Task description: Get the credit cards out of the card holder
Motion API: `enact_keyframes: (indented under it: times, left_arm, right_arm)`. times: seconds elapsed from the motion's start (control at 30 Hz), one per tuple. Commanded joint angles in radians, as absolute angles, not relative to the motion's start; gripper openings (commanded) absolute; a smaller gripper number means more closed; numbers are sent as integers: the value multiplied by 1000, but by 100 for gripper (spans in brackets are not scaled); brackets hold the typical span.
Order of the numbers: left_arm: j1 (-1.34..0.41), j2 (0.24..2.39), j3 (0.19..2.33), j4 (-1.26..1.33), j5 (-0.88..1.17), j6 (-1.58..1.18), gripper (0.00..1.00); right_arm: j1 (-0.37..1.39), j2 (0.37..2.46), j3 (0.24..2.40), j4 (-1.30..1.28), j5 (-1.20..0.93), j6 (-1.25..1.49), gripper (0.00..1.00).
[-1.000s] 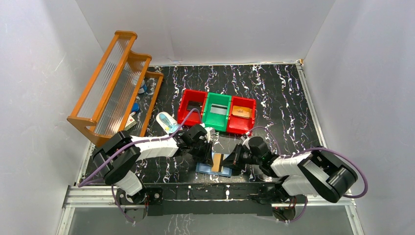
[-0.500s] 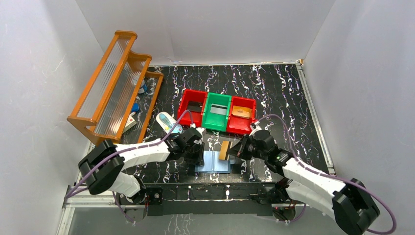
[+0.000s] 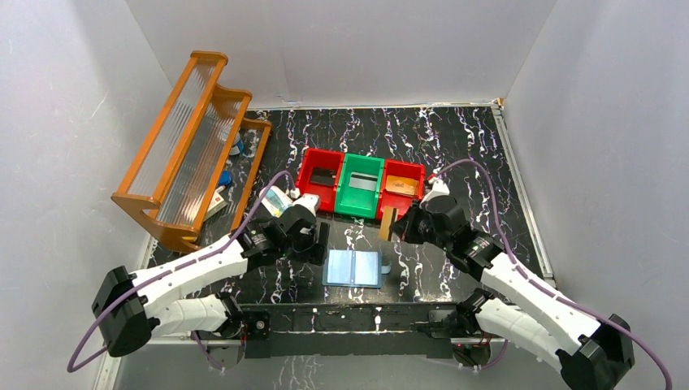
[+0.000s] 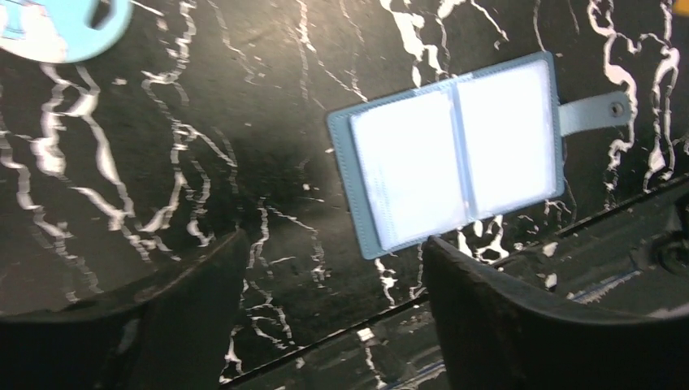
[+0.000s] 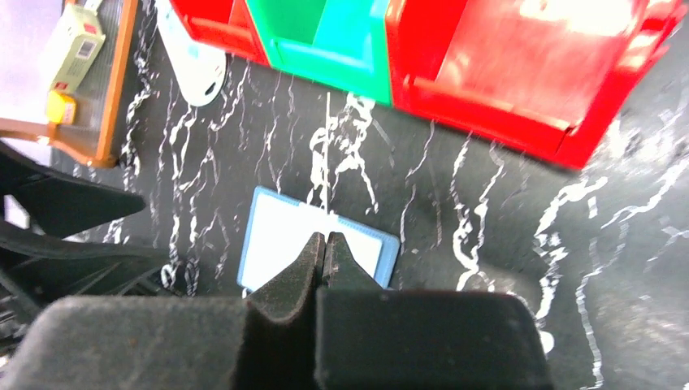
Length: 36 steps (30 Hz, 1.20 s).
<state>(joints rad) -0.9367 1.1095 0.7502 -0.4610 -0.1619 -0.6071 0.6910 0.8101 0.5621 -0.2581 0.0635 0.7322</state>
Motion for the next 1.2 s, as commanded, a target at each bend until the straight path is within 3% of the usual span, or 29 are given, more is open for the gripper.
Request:
enact_keyframes:
  times: [0.0,0.17,0.37,0.5,0.73,1.17]
  left_arm:
    - [-899,1067,810,-615,-308,-517,84]
    - [-744,1042,829,-648,-263,-438,98]
    - [-651,999,786,-551,-137,-378,98]
    - [-651,1016,792,-566,-170,-368,98]
    - [-651,997,796,-578,-235,-380,98]
    - [-651,927,792,-585,-292,-395,98]
  right_arm:
    - [688,821,665,-278,236,549,0]
    - [688,873,731,-182,298,262,0]
    - [688,991,786,-126,342,-190,0]
    - [689,1099,817,-121,361,-410,0]
    - [681,1284,867,-81,387,-599,0]
    - [590,1423,888,-9,289,-781,0]
